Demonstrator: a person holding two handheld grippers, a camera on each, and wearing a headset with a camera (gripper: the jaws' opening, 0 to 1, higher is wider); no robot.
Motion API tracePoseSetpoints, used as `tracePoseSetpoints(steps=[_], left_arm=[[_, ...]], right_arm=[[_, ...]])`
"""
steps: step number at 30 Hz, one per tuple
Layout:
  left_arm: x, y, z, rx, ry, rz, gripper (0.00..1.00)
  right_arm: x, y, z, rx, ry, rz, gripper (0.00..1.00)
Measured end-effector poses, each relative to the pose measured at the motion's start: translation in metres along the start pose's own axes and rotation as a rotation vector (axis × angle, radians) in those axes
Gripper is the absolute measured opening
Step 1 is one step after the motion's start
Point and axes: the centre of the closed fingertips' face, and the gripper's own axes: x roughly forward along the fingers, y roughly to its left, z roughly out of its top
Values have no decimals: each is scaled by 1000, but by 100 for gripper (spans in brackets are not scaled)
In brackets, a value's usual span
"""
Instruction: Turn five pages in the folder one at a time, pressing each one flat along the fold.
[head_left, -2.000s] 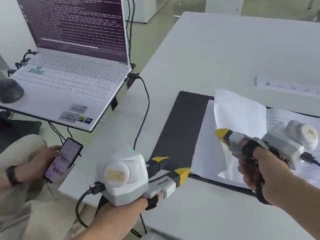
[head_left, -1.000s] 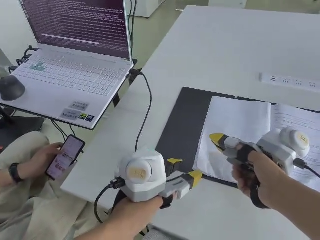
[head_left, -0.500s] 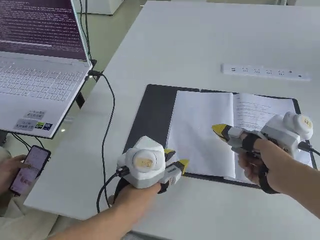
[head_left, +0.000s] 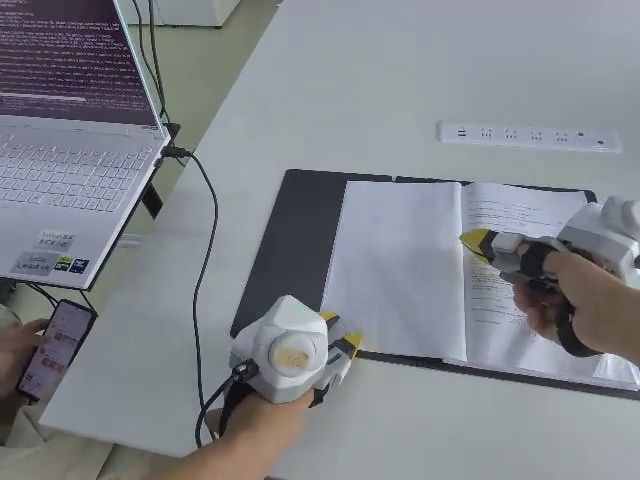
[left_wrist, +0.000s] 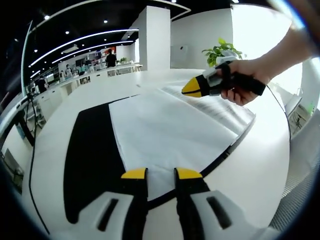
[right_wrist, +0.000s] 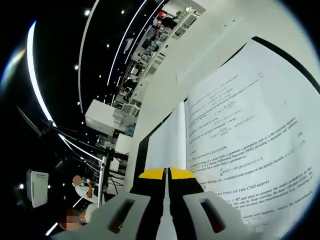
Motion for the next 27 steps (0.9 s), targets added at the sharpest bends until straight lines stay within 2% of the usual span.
tracePoseSetpoints(steps=[9,12,16,19,24,27], left_arm=[[-1,0,0,13,-22,0,19],[-1,0,0,16,-24,0,19],[0,0,0,16,-26,0,19],[-1,0,0,11,-30,0,19],[0,0,0,13,-35,0,19],[0,0,1,12,-41,-1,19]], right_arm=[[21,-12,36,117,-96,1,0],[28,-15,44,147,-100,0,0],[44,-13,49,150,-55,3,0],[52,-15,55,201,-67,13,0],[62,-20,57,262,-60,15,0],[67,-19,64,280,-83,19,0]])
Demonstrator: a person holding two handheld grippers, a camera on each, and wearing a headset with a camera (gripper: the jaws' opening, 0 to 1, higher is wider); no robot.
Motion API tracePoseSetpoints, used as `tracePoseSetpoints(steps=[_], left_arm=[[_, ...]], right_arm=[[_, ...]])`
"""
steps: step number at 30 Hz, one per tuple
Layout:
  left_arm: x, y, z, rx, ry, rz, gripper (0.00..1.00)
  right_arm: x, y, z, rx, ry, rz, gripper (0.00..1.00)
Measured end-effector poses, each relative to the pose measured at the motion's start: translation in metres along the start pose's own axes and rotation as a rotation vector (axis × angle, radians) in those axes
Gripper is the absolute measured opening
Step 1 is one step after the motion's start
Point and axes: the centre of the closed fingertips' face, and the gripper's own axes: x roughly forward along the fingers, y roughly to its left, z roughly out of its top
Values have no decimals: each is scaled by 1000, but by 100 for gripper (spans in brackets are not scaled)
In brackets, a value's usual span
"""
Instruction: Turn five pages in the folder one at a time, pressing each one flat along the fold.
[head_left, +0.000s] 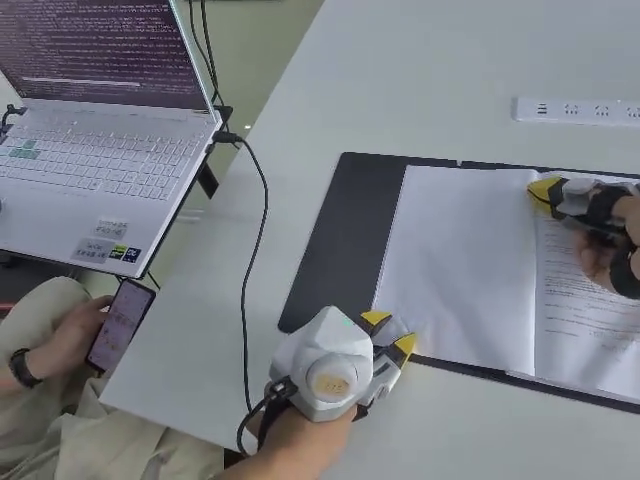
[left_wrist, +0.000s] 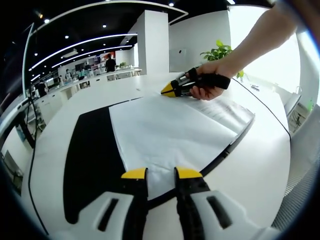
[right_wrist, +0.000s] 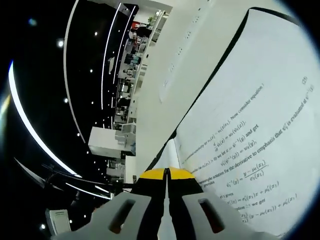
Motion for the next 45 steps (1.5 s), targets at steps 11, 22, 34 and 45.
tracePoseSetpoints(steps=[11,22,34,45], left_arm=[[2,1,-1,-4,-7,0,19],[2,1,-1,-9,-12,-7,19],[0,1,-1,-16,-6,-14,19],[-1,1,-1,-26,-3,-20,19]], right_arm=[[18,3,25,-62,-68,-43,0],[-1,-2,-14,-93,130,-33,0],[-43,-8,-68,-67,284,4,0],[-77,-14,-110,-66,338,11,0]])
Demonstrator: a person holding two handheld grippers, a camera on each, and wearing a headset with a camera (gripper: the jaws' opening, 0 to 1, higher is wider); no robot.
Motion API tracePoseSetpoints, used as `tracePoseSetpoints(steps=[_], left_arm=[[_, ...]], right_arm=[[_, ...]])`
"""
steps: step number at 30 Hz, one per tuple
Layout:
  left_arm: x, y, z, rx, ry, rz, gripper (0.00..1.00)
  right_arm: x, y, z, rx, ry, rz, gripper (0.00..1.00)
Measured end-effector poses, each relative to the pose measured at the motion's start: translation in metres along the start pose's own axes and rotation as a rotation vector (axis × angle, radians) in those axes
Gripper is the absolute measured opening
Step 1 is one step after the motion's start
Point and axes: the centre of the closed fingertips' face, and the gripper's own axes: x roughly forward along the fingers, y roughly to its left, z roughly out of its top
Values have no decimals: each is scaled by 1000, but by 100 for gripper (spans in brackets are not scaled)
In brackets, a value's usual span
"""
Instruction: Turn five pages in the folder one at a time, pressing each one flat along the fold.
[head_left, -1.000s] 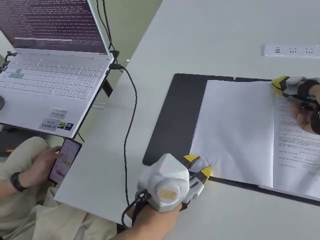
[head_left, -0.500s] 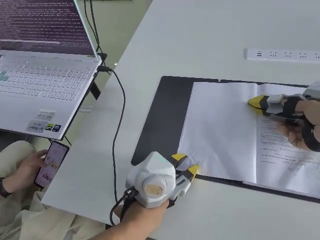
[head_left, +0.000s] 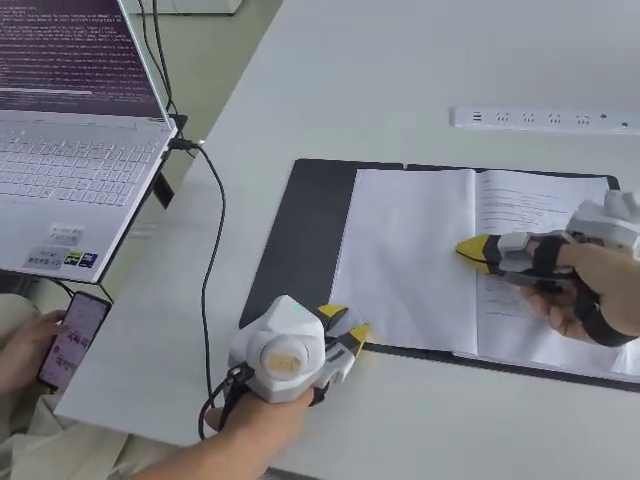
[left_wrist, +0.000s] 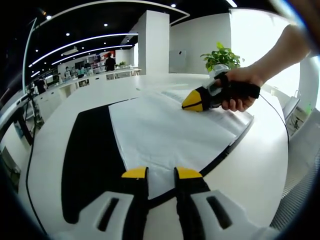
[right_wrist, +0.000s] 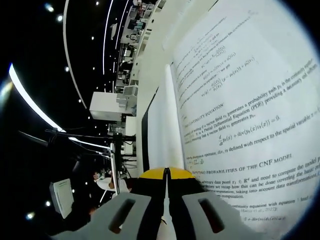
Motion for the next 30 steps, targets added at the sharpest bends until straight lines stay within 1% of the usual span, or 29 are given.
tracePoseSetpoints(steps=[2,8,14,17,18,24,27,30], left_arm=[[0,0,0,1,0,-3,19],[0,0,0,0,0,-8,19],[0,-1,0,-4,-9,-7,19],[-1,-1,1,-2,-11,-8,19],[-1,-1,1,-1,-12,-8,19],[-2,-2,1,0,-11,-9,19],[-2,-2,1,-2,-7,-8,19],[-2,-2,2,-6,-3,-6,18]], right_arm=[[-3,0,-9,-2,9,1,0],[-10,-7,-26,11,26,7,0],[-22,-11,-55,27,43,26,0],[-26,-13,-64,40,44,36,0],[-29,-12,-71,46,45,41,0],[-39,-9,-99,66,48,62,0],[-44,-7,-109,85,45,77,0],[-49,-6,-117,89,42,82,0]])
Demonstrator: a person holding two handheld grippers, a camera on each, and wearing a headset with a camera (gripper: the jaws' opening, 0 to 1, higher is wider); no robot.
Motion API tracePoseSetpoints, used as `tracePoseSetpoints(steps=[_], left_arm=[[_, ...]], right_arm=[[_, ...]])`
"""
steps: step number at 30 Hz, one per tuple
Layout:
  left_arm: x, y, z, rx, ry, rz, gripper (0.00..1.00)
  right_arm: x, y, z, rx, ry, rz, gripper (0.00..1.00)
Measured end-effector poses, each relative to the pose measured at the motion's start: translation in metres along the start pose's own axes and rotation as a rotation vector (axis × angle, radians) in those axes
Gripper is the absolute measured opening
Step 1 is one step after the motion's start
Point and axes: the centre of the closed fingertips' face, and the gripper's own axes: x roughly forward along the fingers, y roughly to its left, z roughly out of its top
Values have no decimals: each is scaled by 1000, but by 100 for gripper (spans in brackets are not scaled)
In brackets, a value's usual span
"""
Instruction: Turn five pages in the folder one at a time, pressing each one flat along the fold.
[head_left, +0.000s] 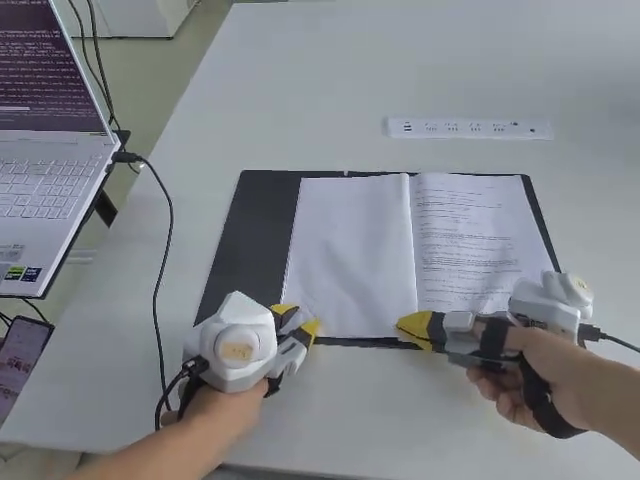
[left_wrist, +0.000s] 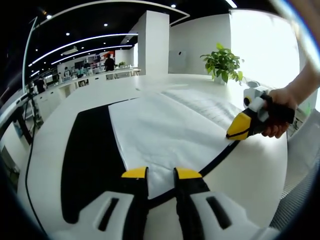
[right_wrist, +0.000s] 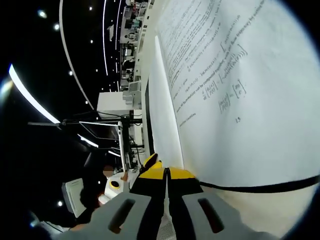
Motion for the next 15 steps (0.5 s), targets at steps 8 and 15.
tracePoseSetpoints(steps=[8,15], left_arm=[[2,-1,2,-60,35,5,21],[-13,-14,13,-162,33,-29,33]], right_arm=[[-15,19,-12,-36,-53,29,0],[-48,43,-5,-201,-194,1,0]])
